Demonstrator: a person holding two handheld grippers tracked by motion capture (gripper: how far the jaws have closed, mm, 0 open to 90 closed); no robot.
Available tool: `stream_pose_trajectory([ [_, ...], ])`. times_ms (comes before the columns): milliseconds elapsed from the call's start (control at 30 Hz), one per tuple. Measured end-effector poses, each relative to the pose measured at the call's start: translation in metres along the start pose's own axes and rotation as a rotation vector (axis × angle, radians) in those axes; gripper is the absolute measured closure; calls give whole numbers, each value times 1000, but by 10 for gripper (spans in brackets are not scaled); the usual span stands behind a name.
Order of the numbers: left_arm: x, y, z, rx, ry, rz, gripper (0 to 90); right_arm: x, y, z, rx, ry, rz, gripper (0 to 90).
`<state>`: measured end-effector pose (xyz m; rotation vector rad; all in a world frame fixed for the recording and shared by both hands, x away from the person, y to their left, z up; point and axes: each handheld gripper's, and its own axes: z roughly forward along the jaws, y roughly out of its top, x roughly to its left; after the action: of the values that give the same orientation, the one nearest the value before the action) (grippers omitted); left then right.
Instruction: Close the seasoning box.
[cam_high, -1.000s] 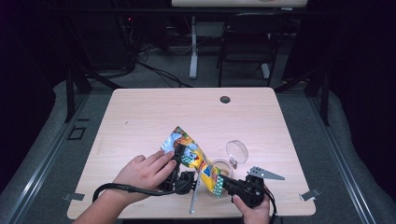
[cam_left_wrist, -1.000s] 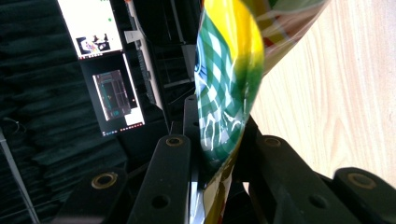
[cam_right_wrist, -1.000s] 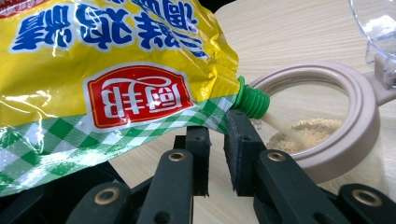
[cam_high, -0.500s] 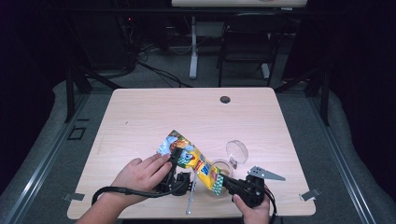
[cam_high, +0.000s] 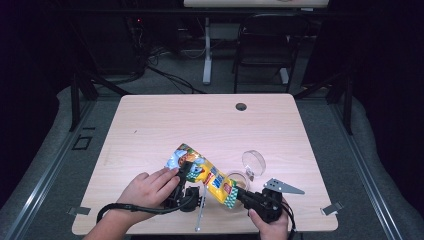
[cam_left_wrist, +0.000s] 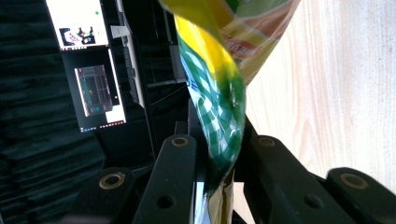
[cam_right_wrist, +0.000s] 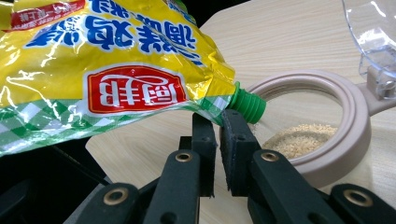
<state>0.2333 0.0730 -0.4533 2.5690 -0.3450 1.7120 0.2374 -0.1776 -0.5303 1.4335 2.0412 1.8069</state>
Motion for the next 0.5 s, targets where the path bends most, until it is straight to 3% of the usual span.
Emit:
stream_pose_trajectory([
  [500, -12, -10, 4, -24, -28, -73, 848, 3, 0, 1, -2, -14, -33, 835],
])
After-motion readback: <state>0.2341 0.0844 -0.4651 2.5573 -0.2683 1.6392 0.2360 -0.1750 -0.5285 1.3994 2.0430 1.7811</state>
